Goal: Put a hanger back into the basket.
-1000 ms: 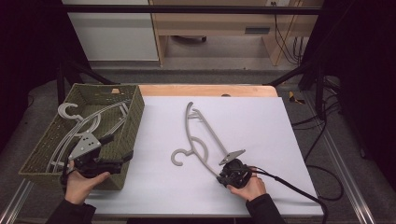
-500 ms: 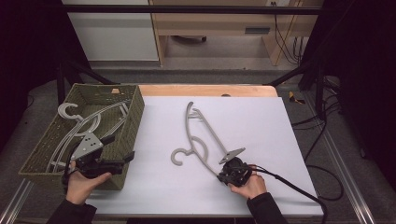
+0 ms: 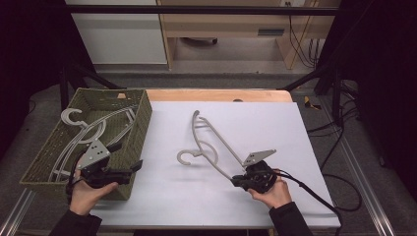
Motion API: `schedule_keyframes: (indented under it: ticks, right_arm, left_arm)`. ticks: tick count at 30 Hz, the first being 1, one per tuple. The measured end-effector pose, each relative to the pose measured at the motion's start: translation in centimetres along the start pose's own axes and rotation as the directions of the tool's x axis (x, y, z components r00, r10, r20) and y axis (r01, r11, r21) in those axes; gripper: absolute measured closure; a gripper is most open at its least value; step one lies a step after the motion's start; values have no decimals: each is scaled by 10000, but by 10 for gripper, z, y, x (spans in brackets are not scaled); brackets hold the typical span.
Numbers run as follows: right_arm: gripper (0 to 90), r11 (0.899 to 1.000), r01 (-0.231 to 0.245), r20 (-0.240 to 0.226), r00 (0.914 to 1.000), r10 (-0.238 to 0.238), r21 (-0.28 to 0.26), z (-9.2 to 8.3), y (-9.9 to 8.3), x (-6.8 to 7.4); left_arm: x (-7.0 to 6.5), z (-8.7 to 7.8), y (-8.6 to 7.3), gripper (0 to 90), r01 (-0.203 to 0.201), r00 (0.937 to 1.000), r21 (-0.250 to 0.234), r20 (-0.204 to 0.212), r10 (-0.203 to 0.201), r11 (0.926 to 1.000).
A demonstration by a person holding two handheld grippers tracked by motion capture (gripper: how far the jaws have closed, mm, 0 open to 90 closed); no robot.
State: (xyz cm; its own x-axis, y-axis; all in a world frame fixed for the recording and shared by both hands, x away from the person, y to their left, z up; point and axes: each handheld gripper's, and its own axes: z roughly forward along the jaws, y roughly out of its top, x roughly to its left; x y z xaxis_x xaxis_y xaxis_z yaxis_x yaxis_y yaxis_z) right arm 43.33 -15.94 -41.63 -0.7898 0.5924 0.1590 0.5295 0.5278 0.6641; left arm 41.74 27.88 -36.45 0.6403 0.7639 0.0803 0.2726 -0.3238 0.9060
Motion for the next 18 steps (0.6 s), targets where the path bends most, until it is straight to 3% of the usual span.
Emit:
schedule_keyframes:
  ticks: [10, 16, 18]
  right_arm:
    - [827, 9949, 330, -579, 9976, -387, -951, -31, 9, 2]
    - [827, 9893, 551, -1216, 9900, -717, -1350, -44, 15, 7]
    - [827, 9882, 524, -1513, 9857, -743, -1440, -48, 16, 8]
  left_arm:
    - [-5, 2, 5, 91, -338, 9994, 64, 83, 337, 9994]
    - [-10, 8, 10, 91, -982, 9947, 323, 326, 972, 9946]
    - [-12, 13, 12, 91, -1415, 9890, 518, 503, 1389, 9886]
